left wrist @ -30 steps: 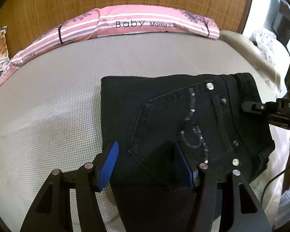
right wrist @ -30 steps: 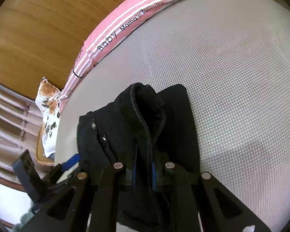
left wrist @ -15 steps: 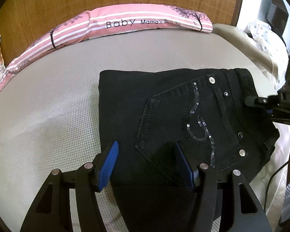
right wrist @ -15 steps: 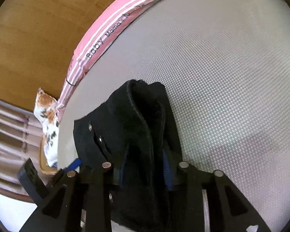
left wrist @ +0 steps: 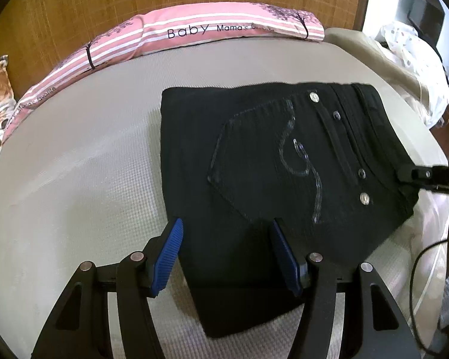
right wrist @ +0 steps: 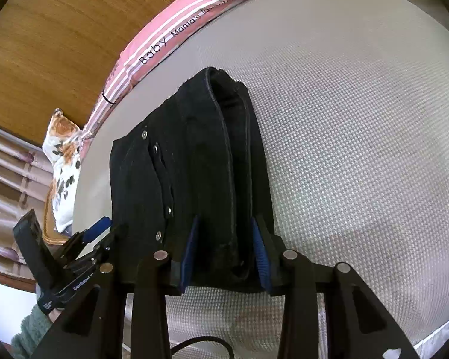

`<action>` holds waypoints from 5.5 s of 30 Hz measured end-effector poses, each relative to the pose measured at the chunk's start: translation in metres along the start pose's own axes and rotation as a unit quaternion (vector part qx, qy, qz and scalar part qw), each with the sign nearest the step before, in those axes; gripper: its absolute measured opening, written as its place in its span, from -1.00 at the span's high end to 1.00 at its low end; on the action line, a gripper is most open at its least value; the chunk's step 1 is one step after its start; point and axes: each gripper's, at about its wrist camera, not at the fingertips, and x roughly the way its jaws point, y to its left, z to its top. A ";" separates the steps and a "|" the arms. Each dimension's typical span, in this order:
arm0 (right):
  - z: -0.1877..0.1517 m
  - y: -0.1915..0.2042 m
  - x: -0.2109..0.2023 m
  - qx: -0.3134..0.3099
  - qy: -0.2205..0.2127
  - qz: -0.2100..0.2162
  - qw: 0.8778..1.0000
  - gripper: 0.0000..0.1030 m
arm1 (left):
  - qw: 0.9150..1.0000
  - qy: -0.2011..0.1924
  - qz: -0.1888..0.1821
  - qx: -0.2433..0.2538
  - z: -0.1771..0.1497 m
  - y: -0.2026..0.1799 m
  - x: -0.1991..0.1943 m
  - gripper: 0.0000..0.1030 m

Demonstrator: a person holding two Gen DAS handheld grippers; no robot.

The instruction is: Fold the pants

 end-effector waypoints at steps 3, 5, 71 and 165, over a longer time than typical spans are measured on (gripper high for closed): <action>-0.002 0.002 0.002 -0.010 0.004 -0.016 1.000 0.33 | 1.000 0.004 0.008 0.002 -0.010 0.000 -0.002 -0.19; -0.006 0.001 0.005 -0.014 0.006 -0.022 1.000 0.33 | 1.000 0.009 0.010 -0.001 -0.014 0.001 0.000 -0.19; 0.067 0.019 0.036 -0.013 0.031 0.123 0.992 0.52 | 0.975 0.023 -0.159 -0.156 0.058 0.082 0.032 0.61; -0.034 0.266 0.052 -0.315 -0.114 -0.110 0.936 -0.97 | 0.956 -0.090 0.191 -0.206 -0.042 0.138 -0.117 -0.41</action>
